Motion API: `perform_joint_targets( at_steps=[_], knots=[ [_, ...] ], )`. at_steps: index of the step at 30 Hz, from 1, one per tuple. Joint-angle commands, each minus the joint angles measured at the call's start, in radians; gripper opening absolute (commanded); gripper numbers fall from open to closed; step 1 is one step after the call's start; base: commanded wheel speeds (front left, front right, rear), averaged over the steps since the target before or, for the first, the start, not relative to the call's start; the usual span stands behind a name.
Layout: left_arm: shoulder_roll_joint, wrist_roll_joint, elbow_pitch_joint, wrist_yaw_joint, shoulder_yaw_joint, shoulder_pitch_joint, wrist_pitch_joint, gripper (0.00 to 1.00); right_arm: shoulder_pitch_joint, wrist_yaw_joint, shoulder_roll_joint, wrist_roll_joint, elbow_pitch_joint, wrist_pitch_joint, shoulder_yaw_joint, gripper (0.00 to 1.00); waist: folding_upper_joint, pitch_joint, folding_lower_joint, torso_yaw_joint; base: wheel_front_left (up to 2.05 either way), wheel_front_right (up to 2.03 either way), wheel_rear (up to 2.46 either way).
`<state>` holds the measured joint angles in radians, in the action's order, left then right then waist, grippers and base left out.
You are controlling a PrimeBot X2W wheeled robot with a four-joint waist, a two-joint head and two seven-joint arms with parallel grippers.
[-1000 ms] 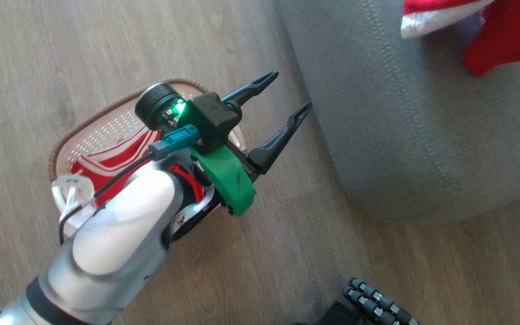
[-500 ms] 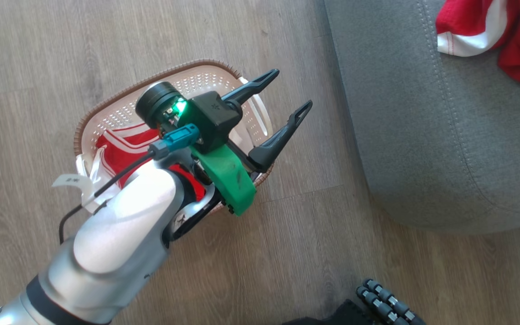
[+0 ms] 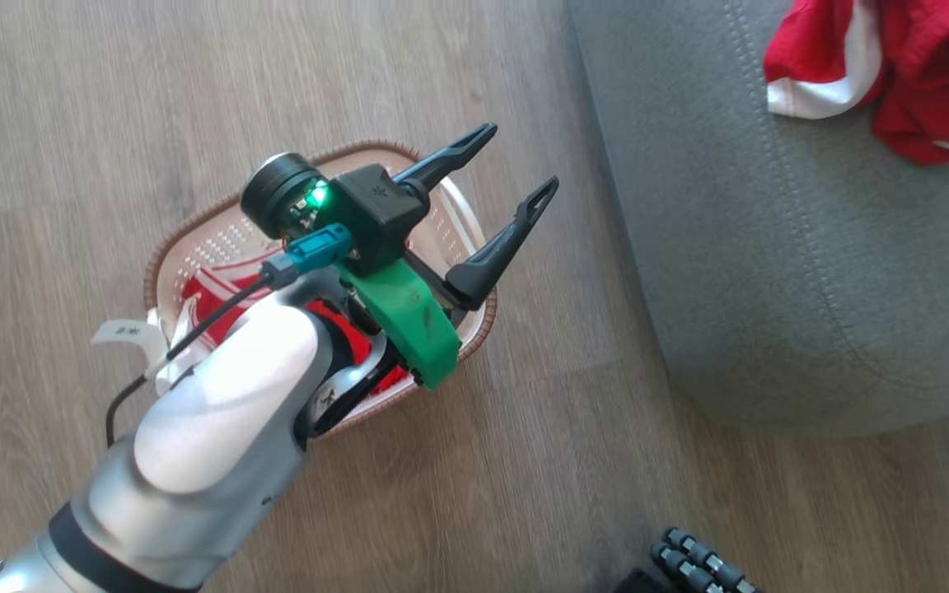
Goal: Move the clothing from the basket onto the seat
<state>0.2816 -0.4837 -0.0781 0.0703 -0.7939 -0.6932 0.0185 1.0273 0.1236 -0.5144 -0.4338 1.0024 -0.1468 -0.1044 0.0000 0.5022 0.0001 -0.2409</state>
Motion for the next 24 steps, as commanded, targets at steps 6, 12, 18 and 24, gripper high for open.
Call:
perform_joint_targets(
  at_steps=[6,12,18,24],
  knots=[
    [0.013,-0.023,0.008,-0.012,0.044,0.005,-0.025,1.0,-0.083,0.007,-0.072,-0.143,-0.127,-0.099,-0.102,1.0,0.0,-0.077,-0.0001,-0.017,0.0,0.0,0.0],
    [0.026,-0.044,-0.006,-0.03,0.059,0.047,-0.047,1.0,-0.166,0.007,-0.146,-0.246,-0.228,-0.194,-0.183,1.0,0.0,-0.151,-0.0001,-0.027,0.0,0.0,0.0],
    [0.033,-0.066,-0.011,-0.05,0.072,0.094,-0.069,1.0,-0.22,0.007,-0.2,-0.332,-0.31,-0.264,-0.224,1.0,0.0,-0.22,-0.0001,-0.028,0.0,0.0,0.0],
    [0.035,-0.088,-0.015,-0.073,0.09,0.133,-0.094,1.0,-0.266,0.007,-0.251,-0.362,-0.442,-0.234,-0.26,1.0,0.0,-0.28,-0.0001,-0.007,0.0,0.0,0.0]
  ],
)
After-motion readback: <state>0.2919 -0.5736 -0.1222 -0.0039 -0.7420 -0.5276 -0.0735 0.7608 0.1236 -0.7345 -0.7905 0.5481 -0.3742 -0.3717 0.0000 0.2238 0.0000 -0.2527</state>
